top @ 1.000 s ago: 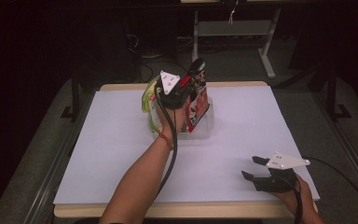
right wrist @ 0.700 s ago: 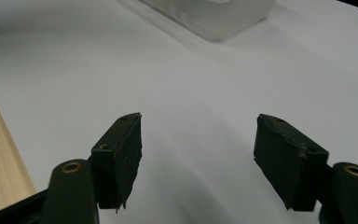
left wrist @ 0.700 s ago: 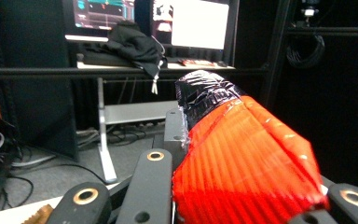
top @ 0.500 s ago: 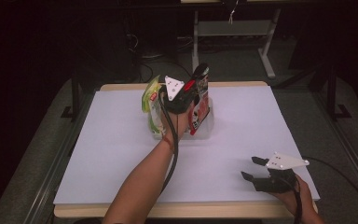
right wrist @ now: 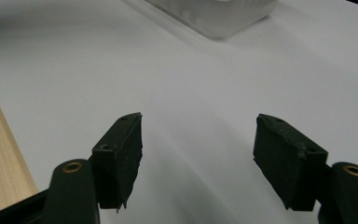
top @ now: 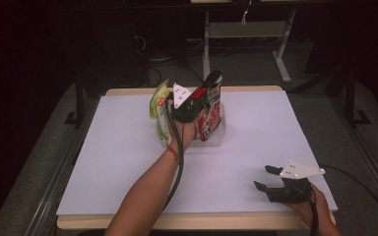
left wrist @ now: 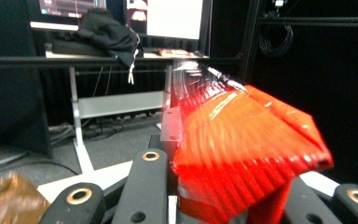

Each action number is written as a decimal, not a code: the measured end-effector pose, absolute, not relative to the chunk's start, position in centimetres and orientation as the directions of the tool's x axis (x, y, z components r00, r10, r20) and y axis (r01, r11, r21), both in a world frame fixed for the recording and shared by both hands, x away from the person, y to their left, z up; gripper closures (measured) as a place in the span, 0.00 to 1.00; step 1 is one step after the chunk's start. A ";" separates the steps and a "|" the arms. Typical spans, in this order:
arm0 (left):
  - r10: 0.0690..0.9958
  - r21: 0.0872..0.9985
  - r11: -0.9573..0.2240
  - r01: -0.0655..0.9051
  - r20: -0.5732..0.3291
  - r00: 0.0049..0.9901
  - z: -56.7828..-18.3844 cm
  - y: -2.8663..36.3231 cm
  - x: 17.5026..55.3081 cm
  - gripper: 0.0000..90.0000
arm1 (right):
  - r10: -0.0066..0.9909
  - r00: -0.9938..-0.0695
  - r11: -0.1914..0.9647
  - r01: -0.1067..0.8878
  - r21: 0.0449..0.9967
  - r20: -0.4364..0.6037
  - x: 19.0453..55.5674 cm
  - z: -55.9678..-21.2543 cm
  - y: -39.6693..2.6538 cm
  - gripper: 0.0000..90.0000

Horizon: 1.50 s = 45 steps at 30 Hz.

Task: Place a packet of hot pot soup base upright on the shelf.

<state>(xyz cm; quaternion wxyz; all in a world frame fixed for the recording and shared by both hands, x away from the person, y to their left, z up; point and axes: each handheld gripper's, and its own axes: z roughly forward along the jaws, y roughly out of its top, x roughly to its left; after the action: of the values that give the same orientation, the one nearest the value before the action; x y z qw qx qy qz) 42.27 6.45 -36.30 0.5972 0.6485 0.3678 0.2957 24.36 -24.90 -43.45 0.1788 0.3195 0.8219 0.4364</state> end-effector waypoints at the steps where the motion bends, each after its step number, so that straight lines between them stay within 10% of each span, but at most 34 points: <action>1: 0.825 0.993 -0.026 0.111 -0.042 0.563 -36.6 6.4 42.2 0.83 | 0.681 -0.732 0.415 0.369 0.832 -0.015 24.4 -43.5 -24.9 0.35; 45: 0.791 0.988 -0.125 0.087 0.046 0.610 -38.5 7.3 40.7 0.78 | 0.678 -0.735 0.429 0.372 0.823 -0.022 24.5 -43.6 -24.9 0.36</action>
<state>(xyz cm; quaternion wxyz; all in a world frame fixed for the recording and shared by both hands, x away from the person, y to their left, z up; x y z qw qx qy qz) 40.74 7.32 -38.50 0.5789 0.6856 0.3203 0.3037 24.53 -24.94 -43.62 0.1783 0.3177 0.8263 0.4295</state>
